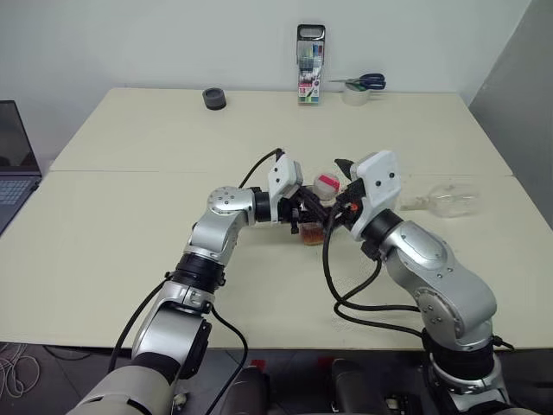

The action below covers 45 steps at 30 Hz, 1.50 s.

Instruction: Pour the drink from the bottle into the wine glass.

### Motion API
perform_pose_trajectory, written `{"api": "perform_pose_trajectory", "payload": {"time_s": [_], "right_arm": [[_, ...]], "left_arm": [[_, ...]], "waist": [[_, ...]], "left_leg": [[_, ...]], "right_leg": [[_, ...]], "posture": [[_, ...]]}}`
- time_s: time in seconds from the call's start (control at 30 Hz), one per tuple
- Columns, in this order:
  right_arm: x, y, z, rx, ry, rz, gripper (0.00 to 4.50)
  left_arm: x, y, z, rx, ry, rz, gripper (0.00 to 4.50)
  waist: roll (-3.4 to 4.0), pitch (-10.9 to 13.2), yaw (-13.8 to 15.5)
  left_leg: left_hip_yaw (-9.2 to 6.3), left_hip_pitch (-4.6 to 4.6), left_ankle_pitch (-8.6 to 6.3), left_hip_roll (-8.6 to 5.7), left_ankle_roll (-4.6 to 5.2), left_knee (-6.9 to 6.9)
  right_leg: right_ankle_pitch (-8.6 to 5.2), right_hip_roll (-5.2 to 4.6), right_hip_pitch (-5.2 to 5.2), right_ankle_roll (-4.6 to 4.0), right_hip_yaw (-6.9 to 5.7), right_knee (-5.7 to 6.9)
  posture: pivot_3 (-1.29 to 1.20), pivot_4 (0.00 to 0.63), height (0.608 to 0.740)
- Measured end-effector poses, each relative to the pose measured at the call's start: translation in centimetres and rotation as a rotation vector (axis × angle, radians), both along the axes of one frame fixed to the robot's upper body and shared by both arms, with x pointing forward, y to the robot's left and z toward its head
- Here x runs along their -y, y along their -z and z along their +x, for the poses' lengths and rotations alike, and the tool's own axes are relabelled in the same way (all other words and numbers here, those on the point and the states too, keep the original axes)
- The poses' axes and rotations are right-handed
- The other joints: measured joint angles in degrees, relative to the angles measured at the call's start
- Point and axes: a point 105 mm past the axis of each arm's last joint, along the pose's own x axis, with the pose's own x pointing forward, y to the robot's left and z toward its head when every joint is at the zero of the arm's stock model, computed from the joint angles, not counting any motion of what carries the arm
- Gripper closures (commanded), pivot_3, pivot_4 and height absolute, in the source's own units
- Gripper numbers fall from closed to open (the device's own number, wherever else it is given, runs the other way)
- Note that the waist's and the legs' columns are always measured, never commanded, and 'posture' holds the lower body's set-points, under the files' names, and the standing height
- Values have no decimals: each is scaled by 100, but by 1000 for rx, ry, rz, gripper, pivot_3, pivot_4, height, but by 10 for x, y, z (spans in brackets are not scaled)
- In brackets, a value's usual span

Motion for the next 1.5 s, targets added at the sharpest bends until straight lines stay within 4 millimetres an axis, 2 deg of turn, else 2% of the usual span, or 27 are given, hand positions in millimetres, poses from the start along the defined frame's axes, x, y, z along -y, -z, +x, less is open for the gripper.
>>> {"api": "perform_pose_trajectory", "payload": {"time_s": [0.03, 0.13, 0.33, 0.6, 0.7, 0.83, 1.0, 1.1, 1.23, 1.37, 1.5], "right_arm": [[1, 0, 2, 2, 16, 8, 0], [2, 1, 5, 0, 43, 11, 616], [-5, 5, 1, -18, 14, 39, 2625], [-4, 6, 0, -33, -26, 54, 2621], [0, 8, 2, -33, -223, -40, 2621], [7, -3, 16, -37, -520, -224, 2621], [14, -8, 17, -116, -667, -267, 2621], [18, -5, 17, -137, -648, -254, 1584], [34, 1, 15, -171, -535, -207, 228], [31, -13, -2, -76, -401, -168, 210], [17, -3, -9, -73, -282, -74, 210]], "left_arm": [[0, 0, 0, 0, 0, 0, 2739], [0, 0, 0, 1, -2, 1, 2739], [2, 1, 1, 1, -8, 1, 2739], [2, 2, 0, 0, 0, 9, 2739], [1, 3, -2, -9, 22, 16, 2740], [-1, 0, -3, -8, 38, 9, 2743], [3, -2, -4, -12, 68, 7, 2756], [6, 0, -3, -23, 63, -1, 2756], [-4, -2, 6, -17, -6, -22, 2756], [-4, 0, 10, -21, -32, -31, 2756], [-2, 1, 11, -19, -36, -34, 2756]], "waist": [[0, 0, -4], [0, 0, -11], [0, 0, -23], [0, 0, -31], [2, 1, -34], [4, 3, -66], [4, 3, -66], [4, 3, -61], [4, 3, -41], [4, 2, -22], [4, 2, -30]], "left_leg": [[0, 0, 0, 0, 0, -1], [0, 0, -1, 0, 1, -1], [-1, 0, -2, 0, 3, -1], [-1, 1, -2, 0, 4, -1], [4, 3, -11, -3, 19, 2], [3, 15, -11, 8, 21, -7], [-1, 6, -11, 6, 20, -8], [2, -2, -10, -3, 19, -2], [0, -7, -10, -4, 19, 3], [-4, -6, -10, -2, 19, 1], [1, -4, -10, -2, 18, 2]], "right_leg": [[0, 0, 0, 0, 0, 0], [0, 0, 0, 0, 0, 0], [0, 1, 0, 0, 0, 0], [0, 1, 0, 0, 0, 0], [1, 1, 7, 2, 2, -8], [1, 16, 12, 2, 0, -11], [1, 8, 9, 0, -1, -12], [1, -6, 4, 1, 0, -13], [1, -9, 2, 1, 0, -10], [1, -6, 1, 1, -2, -10], [1, -5, 0, 1, 2, -3]], "posture": [[0, 150, 740], [0, 150, 740], [0, 150, 740], [0, 150, 740], [0, 150, 740], [0, 150, 740], [0, 150, 740], [0, 150, 740], [0, 150, 740], [0, 150, 740], [0, 150, 740]]}}
